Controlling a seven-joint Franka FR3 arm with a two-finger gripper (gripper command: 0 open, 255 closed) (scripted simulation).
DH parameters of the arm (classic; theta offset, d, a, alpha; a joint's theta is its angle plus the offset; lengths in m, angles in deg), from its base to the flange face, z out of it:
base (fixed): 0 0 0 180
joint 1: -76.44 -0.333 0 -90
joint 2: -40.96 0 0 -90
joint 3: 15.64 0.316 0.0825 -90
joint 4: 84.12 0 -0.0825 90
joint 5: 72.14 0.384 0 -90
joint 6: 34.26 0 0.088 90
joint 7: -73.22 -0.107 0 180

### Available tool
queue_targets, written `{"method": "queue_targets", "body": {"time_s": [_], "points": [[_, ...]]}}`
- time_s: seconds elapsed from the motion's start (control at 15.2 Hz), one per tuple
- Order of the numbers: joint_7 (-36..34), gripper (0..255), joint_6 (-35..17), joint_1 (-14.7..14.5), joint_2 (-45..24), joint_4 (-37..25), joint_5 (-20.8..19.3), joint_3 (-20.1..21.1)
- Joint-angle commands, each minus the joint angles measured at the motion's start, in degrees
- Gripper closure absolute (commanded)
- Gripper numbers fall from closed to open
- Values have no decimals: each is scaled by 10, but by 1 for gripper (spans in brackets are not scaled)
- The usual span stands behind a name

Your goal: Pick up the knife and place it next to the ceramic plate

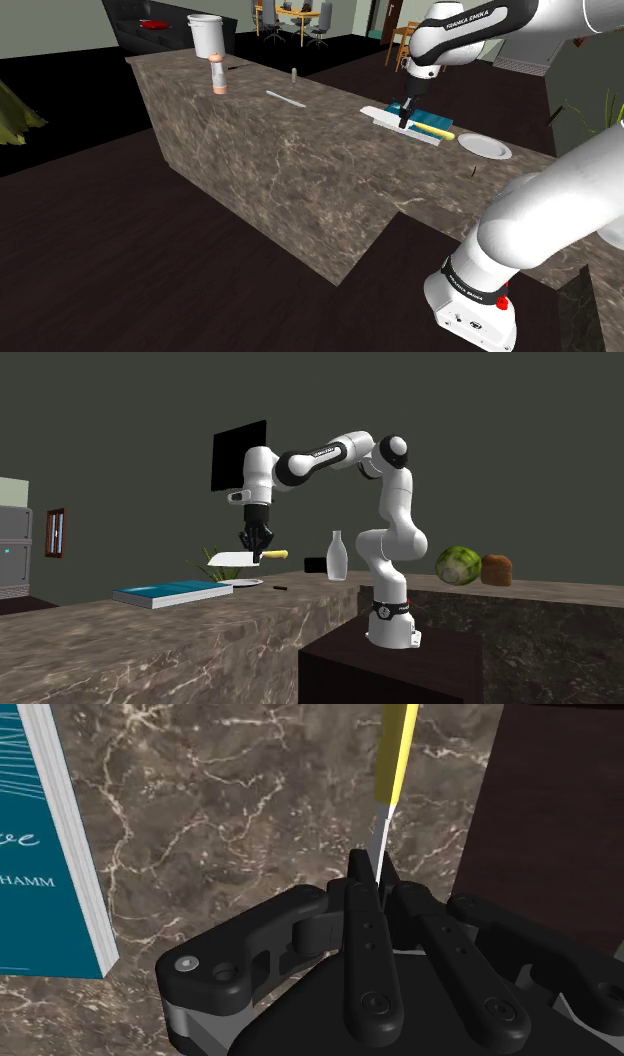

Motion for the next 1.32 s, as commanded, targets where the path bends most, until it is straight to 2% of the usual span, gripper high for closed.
{"method": "queue_targets", "body": {"time_s": [0.0,0.79,1.12,1.25], "points": [[22,255,0,15,16,13,-13,-15],[168,255,22,98,74,27,-82,-120],[243,255,28,121,70,4,-98,-177],[244,255,12,119,64,14,-98,-184]]}}
